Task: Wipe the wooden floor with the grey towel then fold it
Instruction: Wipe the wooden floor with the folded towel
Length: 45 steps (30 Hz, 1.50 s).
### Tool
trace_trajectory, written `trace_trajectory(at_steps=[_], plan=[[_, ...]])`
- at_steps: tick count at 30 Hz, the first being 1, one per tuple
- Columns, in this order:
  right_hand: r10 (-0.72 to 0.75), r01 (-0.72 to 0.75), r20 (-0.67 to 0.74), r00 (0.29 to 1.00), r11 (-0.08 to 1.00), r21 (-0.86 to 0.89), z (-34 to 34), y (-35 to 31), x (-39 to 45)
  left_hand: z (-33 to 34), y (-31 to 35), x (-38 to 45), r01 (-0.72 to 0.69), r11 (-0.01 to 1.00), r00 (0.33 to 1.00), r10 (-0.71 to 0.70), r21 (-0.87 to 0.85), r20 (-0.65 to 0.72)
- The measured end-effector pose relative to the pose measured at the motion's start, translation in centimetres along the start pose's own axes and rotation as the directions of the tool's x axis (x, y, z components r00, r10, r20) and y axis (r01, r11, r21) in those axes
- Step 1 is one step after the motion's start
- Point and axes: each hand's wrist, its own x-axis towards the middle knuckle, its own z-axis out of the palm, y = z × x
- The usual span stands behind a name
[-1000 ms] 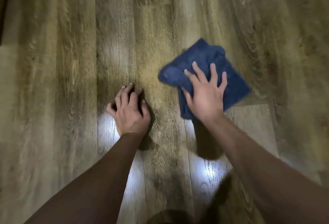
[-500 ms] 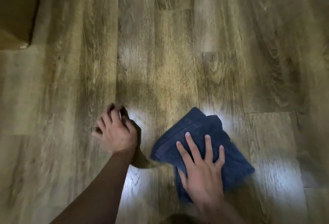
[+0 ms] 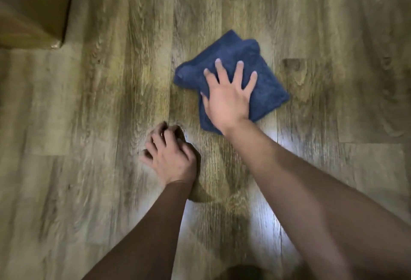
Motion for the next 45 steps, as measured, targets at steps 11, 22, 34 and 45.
trace_trajectory(at_steps=[11, 22, 34, 45], plan=[[-0.122, 0.124, 0.034, 0.992, 0.991, -0.058, 5.2, 4.1, -24.6, -0.2, -0.3, 0.0, 0.013, 0.999, 1.0, -0.014, -0.038, -0.022], [0.119, -0.115, -0.1, 0.988, 0.992, 0.044, 2.3, 11.5, -18.6, -1.8, 5.4, -3.0, -0.175, 0.952, 0.984, 0.178, -0.253, -0.01], [0.683, -0.653, -0.112, 0.722, 0.726, 0.216, 0.0, 32.9, -23.9, 0.6, 22.1, -18.4, -0.518, 0.622, 0.729, 0.68, -0.588, 0.077], [0.543, -0.541, 0.009, 0.84, 0.835, 0.1, 6.3, 17.8, -42.4, 2.0, 26.0, -19.3, -0.622, 0.573, 0.636, 0.767, -0.534, 0.081]])
